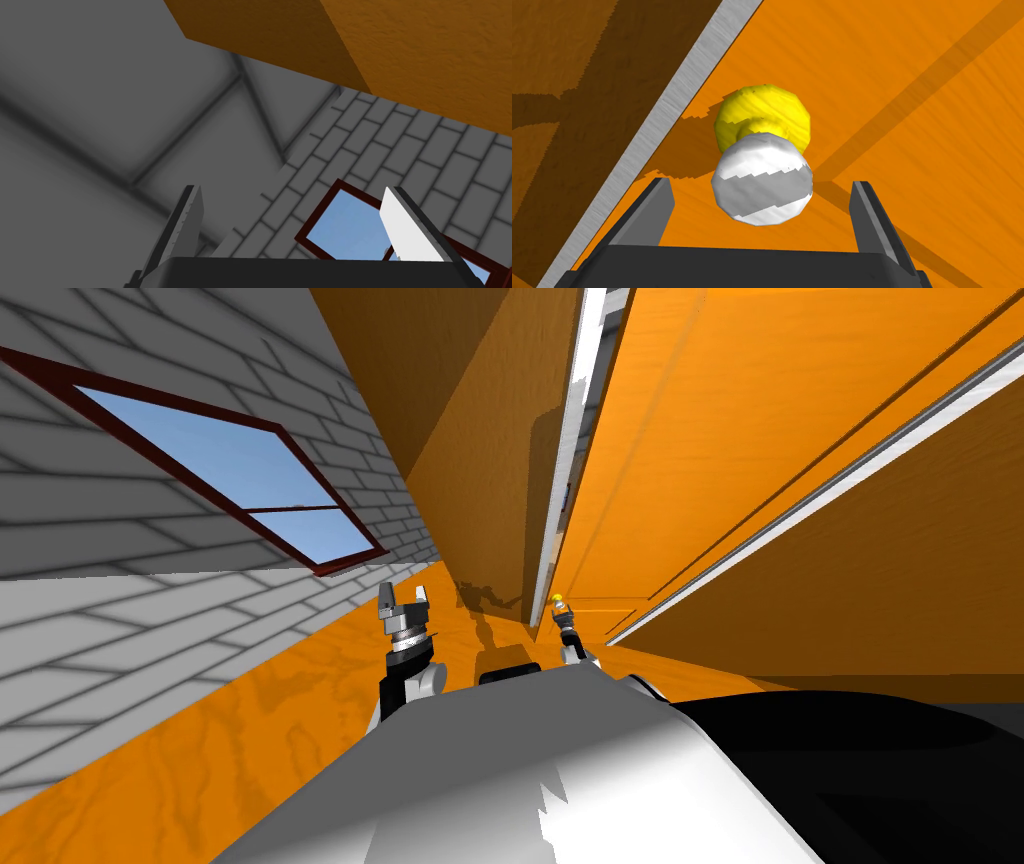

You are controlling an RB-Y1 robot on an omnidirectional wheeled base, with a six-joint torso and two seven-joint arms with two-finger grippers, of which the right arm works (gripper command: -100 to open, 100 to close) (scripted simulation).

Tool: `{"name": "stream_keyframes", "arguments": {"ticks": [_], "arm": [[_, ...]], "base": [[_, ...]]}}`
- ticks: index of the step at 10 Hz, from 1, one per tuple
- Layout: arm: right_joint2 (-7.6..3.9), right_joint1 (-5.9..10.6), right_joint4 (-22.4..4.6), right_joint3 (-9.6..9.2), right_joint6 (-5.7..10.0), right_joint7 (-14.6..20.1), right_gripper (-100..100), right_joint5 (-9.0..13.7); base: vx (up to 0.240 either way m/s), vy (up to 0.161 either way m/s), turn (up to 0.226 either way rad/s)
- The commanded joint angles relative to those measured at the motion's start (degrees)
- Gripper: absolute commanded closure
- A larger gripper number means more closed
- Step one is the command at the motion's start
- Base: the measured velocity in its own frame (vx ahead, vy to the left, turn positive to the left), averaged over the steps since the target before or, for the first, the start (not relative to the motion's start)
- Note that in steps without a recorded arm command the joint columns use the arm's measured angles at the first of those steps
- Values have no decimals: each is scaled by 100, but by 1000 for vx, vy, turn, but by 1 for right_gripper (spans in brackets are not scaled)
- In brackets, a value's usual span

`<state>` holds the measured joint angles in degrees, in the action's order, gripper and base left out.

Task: Pull the door open

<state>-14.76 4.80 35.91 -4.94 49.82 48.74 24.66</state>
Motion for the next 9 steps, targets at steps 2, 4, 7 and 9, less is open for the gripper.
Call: {"name": "stream_keyframes", "arguments": {"ticks": [2, 4, 7, 9], "arm": [[29, 1, 45, -51, -34, 377, -100, 119], [66, 6, 98, -118, -74, 741, -100, 276], [103, 11, 149, -185, -111, 1204, -100, 430], [119, 13, 174, -216, -129, 1504, -100, 503]], "base": [[-55, -23, 42], [-58, -19, 42], [-55, -22, 34], [-46, -16, 25]]}}
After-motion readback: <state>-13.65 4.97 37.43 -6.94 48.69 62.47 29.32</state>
